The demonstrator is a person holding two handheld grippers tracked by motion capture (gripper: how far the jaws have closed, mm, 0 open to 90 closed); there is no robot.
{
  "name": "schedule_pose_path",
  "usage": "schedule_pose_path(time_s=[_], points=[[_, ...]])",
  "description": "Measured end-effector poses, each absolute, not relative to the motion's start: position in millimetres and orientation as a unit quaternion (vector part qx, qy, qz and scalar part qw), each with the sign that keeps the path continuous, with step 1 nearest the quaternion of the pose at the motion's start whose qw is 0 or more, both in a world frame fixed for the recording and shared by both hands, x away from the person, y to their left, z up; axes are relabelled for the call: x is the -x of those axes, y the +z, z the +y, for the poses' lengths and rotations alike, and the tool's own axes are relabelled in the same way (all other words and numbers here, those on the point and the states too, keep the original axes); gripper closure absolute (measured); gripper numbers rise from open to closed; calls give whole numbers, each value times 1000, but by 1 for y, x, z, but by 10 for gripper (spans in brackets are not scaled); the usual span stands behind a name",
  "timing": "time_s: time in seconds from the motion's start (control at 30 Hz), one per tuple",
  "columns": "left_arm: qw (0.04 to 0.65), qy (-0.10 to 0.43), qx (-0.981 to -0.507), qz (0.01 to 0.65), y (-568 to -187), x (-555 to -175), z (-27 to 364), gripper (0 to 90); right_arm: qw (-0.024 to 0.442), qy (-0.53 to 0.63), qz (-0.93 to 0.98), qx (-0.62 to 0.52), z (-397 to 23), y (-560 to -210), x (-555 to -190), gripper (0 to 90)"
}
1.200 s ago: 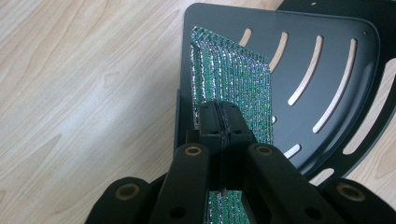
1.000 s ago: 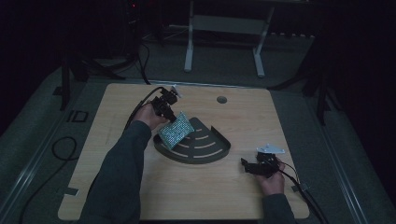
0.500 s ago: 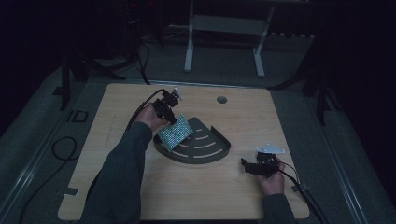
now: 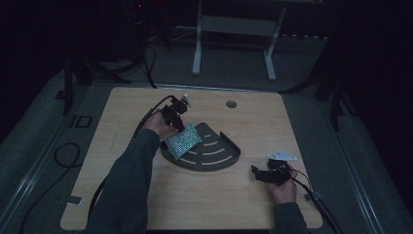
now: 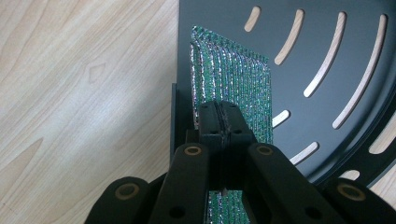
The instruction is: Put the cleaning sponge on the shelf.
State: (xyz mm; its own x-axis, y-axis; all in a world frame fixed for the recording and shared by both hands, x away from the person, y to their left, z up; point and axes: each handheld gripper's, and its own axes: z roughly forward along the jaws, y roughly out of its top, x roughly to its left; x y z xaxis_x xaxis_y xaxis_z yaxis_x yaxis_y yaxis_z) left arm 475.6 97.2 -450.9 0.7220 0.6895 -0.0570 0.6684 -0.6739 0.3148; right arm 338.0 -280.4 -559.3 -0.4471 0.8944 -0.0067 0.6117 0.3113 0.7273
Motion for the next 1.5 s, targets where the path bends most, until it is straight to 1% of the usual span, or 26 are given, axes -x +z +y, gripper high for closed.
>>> schedule_pose_path(time_s=[0.6, 1.07, 1.3, 1.5], points=[[136, 40, -922, 361, -460, -474, 91, 897, 211, 335, 782, -482, -280, -559, -338, 175], [127, 40, -923, 361, -464, -474, 89, 891, 211, 335, 782, -482, -280, -559, -338, 175], [107, 46, -926, 359, -468, -475, 90, 891, 211, 335, 782, -481, -280, -559, -338, 175], [106, 46, -924, 364, -467, -475, 91, 898, 210, 335, 782, -482, -280, -559, -338, 175]])
